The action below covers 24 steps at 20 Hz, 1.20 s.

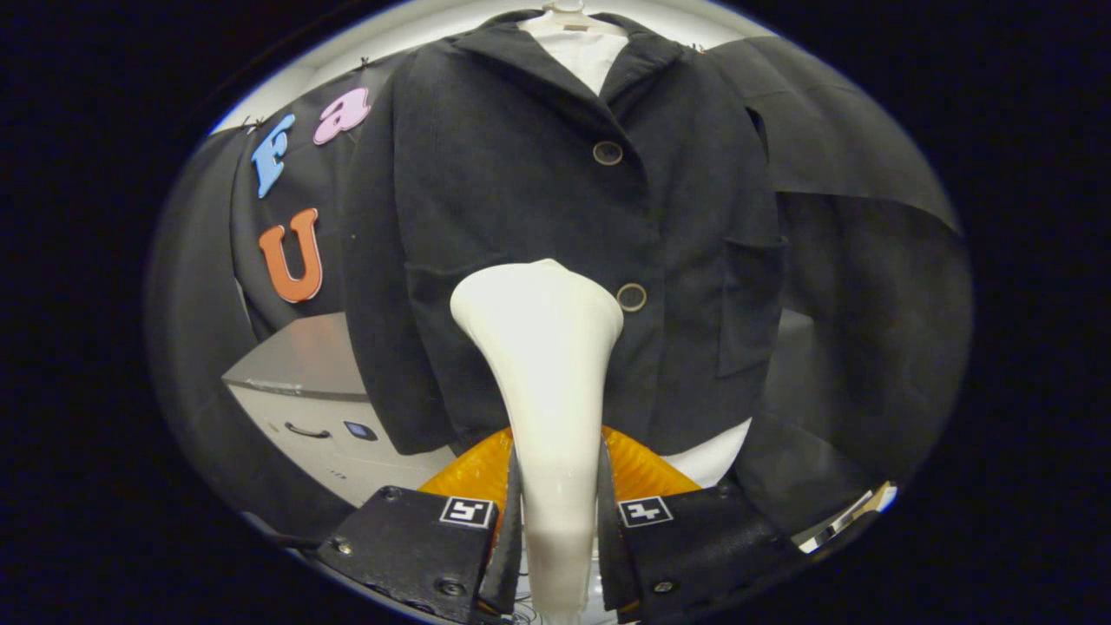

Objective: Iron the clothes twice with a garment steamer, once on the left side and once on the right side.

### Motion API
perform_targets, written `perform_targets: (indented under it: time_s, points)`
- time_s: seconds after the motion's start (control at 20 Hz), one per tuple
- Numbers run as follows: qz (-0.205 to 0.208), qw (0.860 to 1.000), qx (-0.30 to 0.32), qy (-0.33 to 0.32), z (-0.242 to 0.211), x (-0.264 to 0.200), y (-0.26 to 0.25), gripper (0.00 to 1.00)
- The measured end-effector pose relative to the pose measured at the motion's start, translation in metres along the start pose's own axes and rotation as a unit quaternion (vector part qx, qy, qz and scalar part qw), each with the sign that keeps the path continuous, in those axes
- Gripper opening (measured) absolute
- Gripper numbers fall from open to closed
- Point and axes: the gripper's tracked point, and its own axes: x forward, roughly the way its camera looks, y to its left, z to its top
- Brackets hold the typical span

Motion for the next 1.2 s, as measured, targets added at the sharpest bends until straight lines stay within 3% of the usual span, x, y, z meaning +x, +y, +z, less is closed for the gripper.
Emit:
perform_targets:
  time_s: [0.45, 0.7, 0.9, 1.2]
  points:
    - [-0.020, 0.997, -0.021, 0.069, -0.074, 0.026, -0.003, 0.39]
    - [-0.021, 0.997, -0.003, 0.079, -0.074, 0.017, -0.006, 0.39]
    - [-0.018, 0.998, 0.033, 0.044, -0.047, 0.004, -0.012, 0.39]
    - [-0.019, 0.996, 0.071, -0.040, 0.039, -0.035, -0.039, 0.39]
